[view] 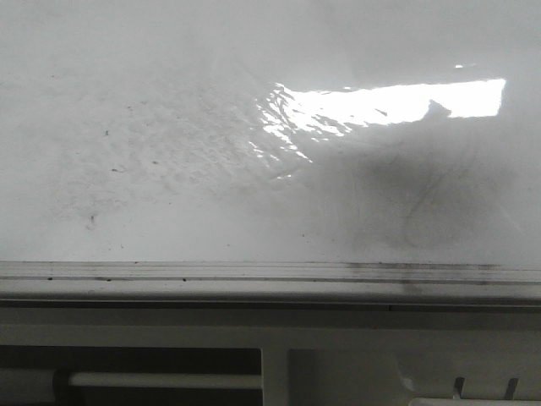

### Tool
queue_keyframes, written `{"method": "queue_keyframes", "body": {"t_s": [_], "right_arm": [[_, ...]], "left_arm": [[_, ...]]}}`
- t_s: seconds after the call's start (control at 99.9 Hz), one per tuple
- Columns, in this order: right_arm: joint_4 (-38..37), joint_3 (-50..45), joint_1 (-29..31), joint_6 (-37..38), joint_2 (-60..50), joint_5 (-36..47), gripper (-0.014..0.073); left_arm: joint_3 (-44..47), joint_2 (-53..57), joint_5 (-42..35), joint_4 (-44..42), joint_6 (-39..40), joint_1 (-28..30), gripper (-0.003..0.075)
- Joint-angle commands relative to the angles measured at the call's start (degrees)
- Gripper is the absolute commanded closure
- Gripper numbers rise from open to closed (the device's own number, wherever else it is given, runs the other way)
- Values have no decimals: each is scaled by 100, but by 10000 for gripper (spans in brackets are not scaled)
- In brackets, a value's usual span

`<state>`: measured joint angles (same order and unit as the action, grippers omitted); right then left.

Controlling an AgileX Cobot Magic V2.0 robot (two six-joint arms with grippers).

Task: Write number 8 on whiteboard

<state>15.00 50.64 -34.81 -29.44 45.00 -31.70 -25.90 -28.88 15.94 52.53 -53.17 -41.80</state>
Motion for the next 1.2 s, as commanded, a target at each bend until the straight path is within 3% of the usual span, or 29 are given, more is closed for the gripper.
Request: {"method": "queue_keyframes", "body": {"t_s": [0.0, 0.11, 0.34, 0.801, 1.051, 1.191], "right_arm": [[-435, -626, 26, 60, -211, 1445, 632], [-715, -1252, 26, 60, -242, 2300, 637], [-900, -1308, 38, 50, -52, 2650, 637], [-1220, -1308, 38, 40, 834, 3219, 636], [-1210, -1308, 11, 40, 1211, 3170, 636], [-1189, -1308, -105, 40, 1246, 2673, 637]], "left_arm": [[61, 192, -404, 351, 165, 234, 403], [157, 245, -374, 558, 165, 424, 513], [157, 245, -338, 570, 165, 438, 741], [157, 245, -314, 570, 165, 438, 741], [157, 245, -304, 570, 165, 438, 741], [157, 245, -304, 570, 165, 438, 741]]}}
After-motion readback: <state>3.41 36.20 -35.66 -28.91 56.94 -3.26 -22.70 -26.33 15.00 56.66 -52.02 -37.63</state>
